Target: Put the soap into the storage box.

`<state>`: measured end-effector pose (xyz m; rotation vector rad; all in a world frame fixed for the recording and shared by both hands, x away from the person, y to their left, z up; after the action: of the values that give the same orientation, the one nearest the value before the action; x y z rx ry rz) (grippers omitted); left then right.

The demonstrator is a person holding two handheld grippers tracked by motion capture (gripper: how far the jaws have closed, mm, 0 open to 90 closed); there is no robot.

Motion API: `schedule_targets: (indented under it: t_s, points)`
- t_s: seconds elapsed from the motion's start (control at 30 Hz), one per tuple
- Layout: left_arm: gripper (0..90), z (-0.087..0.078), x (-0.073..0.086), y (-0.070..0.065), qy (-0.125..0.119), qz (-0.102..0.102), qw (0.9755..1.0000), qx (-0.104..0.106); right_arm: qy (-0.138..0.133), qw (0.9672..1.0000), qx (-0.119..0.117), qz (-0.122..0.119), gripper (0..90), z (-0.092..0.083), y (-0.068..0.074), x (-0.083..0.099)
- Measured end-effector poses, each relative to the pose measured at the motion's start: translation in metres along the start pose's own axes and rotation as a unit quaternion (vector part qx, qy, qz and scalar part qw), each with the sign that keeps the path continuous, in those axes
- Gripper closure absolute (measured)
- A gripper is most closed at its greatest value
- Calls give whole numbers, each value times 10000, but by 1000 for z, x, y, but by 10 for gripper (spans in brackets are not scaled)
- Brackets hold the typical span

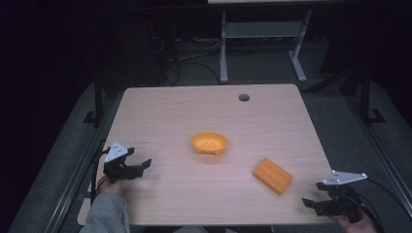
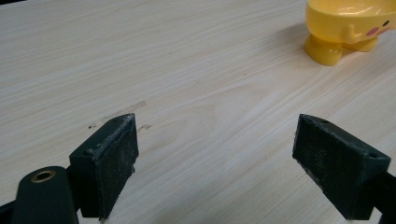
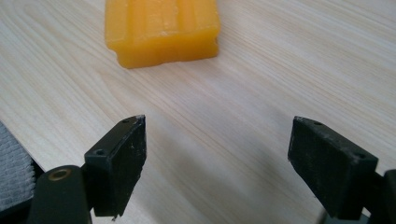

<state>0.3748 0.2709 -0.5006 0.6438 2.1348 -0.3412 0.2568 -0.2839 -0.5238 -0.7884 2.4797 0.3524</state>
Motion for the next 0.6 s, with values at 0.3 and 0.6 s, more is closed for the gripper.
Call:
schedule_targets:
  t_s: [0.3,0.6]
  points:
    - [139,-2,0,0,-4,15,10000,-9,107,9999,-54,-51,187,-2,5,-12]
    - [138,-2,0,-2,8,20,10000,22,262,9992,-65,-285,173,-1,9,-35]
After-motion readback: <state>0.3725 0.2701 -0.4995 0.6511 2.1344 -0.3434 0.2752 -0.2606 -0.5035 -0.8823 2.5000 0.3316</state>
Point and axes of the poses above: each handheld gripper's, and its own axes: z roughly forward along the jaws, x roughly out of its underside, y roughly to its left, the point moved 9 cm from there along z, roughly forward along the jaws, and after that the axes turned 5 degrees about y, right-handed, at the moved point
